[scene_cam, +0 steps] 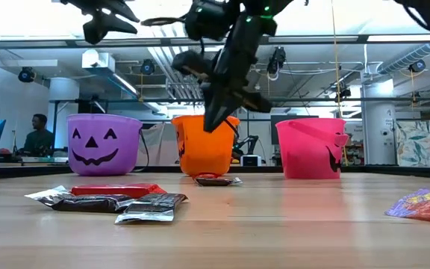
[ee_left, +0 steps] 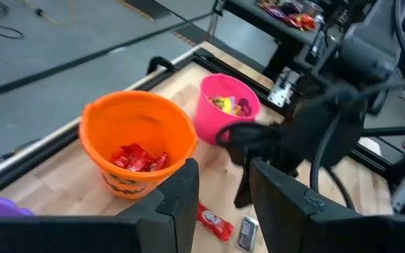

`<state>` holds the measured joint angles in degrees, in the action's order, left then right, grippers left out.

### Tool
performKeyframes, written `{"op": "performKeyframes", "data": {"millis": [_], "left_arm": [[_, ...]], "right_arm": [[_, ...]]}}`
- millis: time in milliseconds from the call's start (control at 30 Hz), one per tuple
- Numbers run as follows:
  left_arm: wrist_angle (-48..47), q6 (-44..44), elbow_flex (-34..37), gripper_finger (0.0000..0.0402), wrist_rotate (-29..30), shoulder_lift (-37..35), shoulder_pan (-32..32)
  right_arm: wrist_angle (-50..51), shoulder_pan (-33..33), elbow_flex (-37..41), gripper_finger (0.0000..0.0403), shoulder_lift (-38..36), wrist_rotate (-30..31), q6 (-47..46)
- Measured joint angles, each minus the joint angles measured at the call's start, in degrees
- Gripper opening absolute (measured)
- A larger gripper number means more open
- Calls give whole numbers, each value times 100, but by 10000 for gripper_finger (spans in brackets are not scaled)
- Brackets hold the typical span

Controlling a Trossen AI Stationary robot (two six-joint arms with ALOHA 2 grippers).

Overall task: Sort candy by brand, put in halloween buckets
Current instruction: Put the red candy into the orange bucket

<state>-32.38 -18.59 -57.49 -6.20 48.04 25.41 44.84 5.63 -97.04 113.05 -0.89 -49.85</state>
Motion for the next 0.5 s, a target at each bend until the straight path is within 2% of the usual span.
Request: {"op": "performKeyframes", "data": {"millis": [167,367,500], "left_arm": [[-4,1,0,111,125,-82,2],[-28,2,0,111,127,-87,0],[-38,2,0,111,126,-81,0]], "right_arm": [[270,-49,-493,61,639,215,162],[975,-50,-1205,135,1338,412,205],[1097,-55,-1582,180,1706,546,239]]}}
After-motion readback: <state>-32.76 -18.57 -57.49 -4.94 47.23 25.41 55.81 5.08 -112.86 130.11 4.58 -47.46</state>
